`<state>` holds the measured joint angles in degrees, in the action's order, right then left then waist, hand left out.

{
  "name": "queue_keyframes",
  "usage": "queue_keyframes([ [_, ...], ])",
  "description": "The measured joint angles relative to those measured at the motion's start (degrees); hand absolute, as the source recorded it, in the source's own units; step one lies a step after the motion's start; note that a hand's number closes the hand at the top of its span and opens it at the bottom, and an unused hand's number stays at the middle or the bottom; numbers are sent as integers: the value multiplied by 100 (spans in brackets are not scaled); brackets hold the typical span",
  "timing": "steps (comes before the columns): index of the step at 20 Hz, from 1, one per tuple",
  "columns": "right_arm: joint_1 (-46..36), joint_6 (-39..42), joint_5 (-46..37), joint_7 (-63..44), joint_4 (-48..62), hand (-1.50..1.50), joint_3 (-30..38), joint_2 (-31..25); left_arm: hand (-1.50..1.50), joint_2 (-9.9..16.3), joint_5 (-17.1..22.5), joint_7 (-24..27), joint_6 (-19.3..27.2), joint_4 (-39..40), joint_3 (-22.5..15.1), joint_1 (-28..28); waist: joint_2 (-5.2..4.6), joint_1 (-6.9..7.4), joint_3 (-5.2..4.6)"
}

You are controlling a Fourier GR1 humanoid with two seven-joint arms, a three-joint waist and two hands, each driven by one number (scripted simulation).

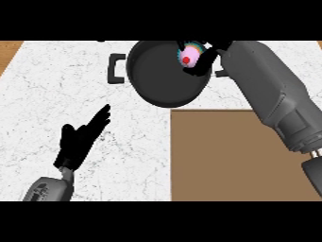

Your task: Pick the cupcake from the tray and place it in the pot

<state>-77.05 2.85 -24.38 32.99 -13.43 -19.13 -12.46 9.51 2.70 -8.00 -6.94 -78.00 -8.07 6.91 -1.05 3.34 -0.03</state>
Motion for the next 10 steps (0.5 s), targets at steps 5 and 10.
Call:
queue_keyframes([
  [5, -149, -838, -783, -554, 245, 150, -612, 385, 0, 23, 5, 27, -60, 95, 38, 56, -6, 1, -4],
  [10, -424, -585, -1295, -1337, 730, 150, -1039, 885, 0, 3, 4, 44, -68, 131, 60, 74, -6, 21, -7],
])
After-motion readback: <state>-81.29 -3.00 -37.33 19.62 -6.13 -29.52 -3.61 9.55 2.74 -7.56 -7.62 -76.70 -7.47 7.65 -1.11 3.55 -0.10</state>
